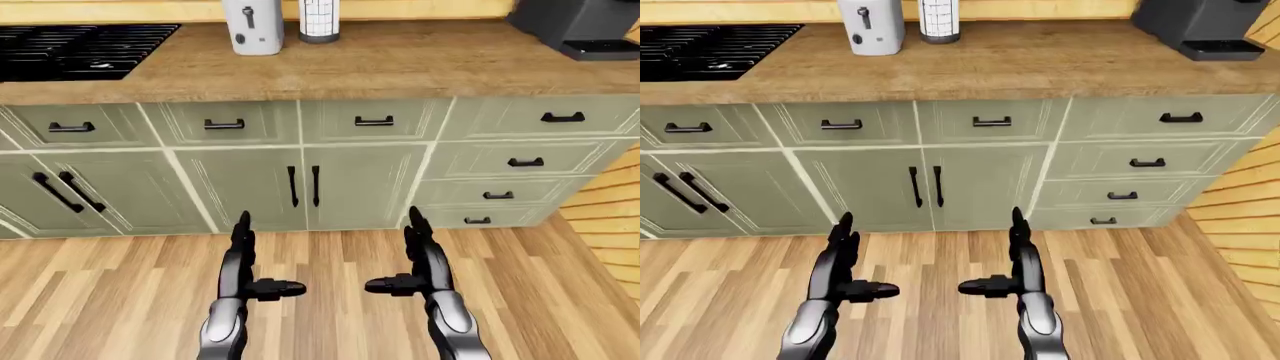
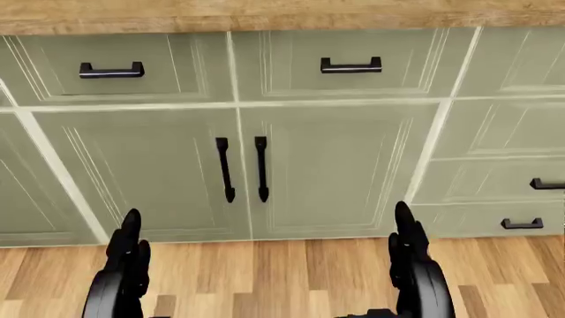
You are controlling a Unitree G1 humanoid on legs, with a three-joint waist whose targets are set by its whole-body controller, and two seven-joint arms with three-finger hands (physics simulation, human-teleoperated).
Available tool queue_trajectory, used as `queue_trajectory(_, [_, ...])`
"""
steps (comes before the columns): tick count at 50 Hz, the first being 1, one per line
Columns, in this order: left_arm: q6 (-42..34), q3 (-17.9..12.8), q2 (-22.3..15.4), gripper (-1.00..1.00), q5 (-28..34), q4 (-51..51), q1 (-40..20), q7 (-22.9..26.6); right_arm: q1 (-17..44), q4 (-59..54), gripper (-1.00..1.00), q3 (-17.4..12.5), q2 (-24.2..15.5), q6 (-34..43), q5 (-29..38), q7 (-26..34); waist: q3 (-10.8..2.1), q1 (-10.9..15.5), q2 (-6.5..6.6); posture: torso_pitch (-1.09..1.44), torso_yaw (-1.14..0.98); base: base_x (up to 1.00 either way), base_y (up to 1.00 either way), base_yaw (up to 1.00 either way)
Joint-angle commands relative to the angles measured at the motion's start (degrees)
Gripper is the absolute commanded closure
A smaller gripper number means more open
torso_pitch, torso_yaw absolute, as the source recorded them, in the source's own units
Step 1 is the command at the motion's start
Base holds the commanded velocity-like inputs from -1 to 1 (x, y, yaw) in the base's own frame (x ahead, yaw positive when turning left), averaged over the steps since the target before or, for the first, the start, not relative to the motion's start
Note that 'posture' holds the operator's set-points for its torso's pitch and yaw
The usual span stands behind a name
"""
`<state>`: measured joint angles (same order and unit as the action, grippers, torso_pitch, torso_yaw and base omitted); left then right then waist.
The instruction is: Push down the lever of the toaster to turn it on.
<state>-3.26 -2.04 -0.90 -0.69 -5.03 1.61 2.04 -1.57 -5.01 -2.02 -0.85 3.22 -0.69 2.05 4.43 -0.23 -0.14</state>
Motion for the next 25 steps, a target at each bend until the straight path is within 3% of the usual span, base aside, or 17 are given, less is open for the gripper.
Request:
queue_trajectory(1, [3.3, 0.5, -0.4, -1.00, 1.0, 5.6, -1.4, 0.1, 1.0, 4.2, -1.00, 0.5, -0.6, -4.5, -0.1, 1.8, -0.05, -0.1, -0.45, 0.00, 0.00, 0.00, 0.00, 0.00])
queue_trajectory(3, [4.0, 0.4, -0.3, -1.00, 1.1, 4.8, -1.6, 0.2, 0.7, 6.2, -1.00, -0.1, -0.5, -3.0, 0.2, 1.1, -3.50, 0.3, -0.07, 0.00, 0.00, 0.00, 0.00, 0.00])
queue_trajectory(4, [3.4, 0.4, -0.2, -1.00, 1.1, 5.4, -1.5, 0.2, 1.1, 5.7, -1.00, -0.5, -0.6, -3.3, 0.2, 0.9, -2.97, 0.3, -0.13, 0.00, 0.00, 0.00, 0.00, 0.00])
queue_trajectory(5, [3.3, 0.3, -0.2, -1.00, 1.1, 5.4, -1.6, 0.1, 1.0, 5.6, -1.00, -0.5, -0.6, -3.5, 0.2, 1.0, -0.96, 0.3, -0.40, 0.00, 0.00, 0.00, 0.00, 0.00])
queue_trajectory(7, [3.0, 0.2, -0.2, -1.00, 1.0, 5.8, -1.5, 0.1, 1.0, 5.0, -1.00, -0.4, -0.5, -4.4, 0.3, 1.2, -3.95, 0.3, -0.47, 0.00, 0.00, 0.00, 0.00, 0.00])
queue_trajectory(8, [3.6, 0.1, -0.2, -1.00, 0.9, 5.1, -1.6, 0.1, 0.9, 5.1, -1.00, -0.4, -0.6, -4.1, 0.7, 1.0, -4.25, 0.3, -0.47, 0.00, 0.00, 0.00, 0.00, 0.00])
queue_trajectory(25, [2.5, 0.2, -0.1, -1.00, 1.0, 5.8, -1.4, -0.1, 0.6, 6.1, -1.00, 0.0, -0.6, -3.2, 2.1, 1.3, -5.18, 0.4, -0.27, 0.00, 0.00, 0.00, 0.00, 0.00])
